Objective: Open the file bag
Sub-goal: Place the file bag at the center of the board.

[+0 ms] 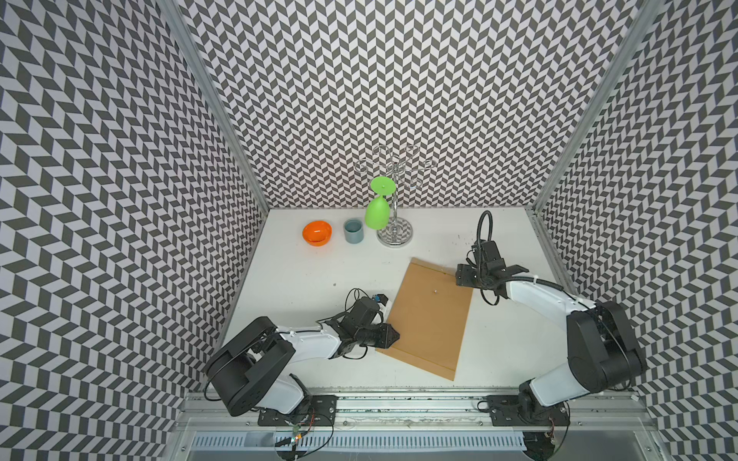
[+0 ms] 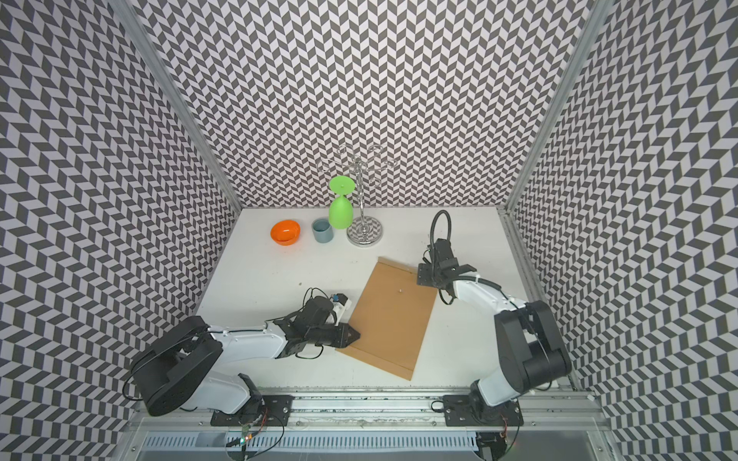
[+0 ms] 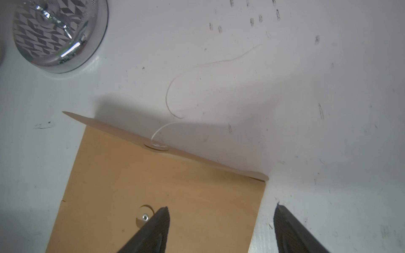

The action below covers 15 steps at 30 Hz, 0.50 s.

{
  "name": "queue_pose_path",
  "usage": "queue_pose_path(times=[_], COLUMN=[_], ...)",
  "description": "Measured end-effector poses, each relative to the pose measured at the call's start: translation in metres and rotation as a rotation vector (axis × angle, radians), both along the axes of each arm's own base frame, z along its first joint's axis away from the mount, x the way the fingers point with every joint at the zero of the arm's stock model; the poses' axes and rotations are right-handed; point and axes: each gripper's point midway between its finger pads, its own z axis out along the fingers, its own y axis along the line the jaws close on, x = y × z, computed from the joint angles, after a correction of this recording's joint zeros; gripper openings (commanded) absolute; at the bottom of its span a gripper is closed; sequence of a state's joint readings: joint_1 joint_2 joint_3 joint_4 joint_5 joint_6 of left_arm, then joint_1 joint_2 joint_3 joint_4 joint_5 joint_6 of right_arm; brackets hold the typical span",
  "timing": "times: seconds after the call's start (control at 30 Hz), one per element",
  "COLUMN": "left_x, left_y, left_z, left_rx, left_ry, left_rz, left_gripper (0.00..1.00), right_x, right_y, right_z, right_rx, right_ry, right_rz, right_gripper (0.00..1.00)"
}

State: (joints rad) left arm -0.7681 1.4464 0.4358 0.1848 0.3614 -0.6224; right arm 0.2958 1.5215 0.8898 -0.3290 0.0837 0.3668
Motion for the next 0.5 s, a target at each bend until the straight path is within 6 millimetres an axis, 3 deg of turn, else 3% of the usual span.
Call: queue_pose_path(times=[0.1, 0.17, 0.27, 0.37, 0.5], left_x=[0.001, 0.001, 0.001, 0.001, 0.001], left_y=[0.001, 0.001, 0.001, 0.001, 0.001], left_z=[0.0, 0.0, 0.0, 0.0, 0.0], left_rx=[0.0, 0.0, 0.0, 0.0, 0.0], left_ry=[0.0, 0.0, 0.0, 0.0, 0.0], left_rz=[0.003, 0.003, 0.003, 0.003, 0.003], left_gripper=[0.21, 0.21, 0.21, 0.21, 0.21], right_x=[0.001, 0.007, 0.016, 0.02, 0.04], right_y=[-0.009, -0.016, -0.025, -0.032, -0.026], right_z=[-0.005, -0.011, -0.031, -0.054, -0.053], right_rx=[0.008, 0.016, 0.02, 0.024, 0.062], right_ry=[0.0, 0.002, 0.035, 0.081, 0.052], right_rz=[-0.026, -0.045, -0.07, -0.09, -0.085], right_gripper=[0.53, 0.52, 0.52, 0.38, 0.31])
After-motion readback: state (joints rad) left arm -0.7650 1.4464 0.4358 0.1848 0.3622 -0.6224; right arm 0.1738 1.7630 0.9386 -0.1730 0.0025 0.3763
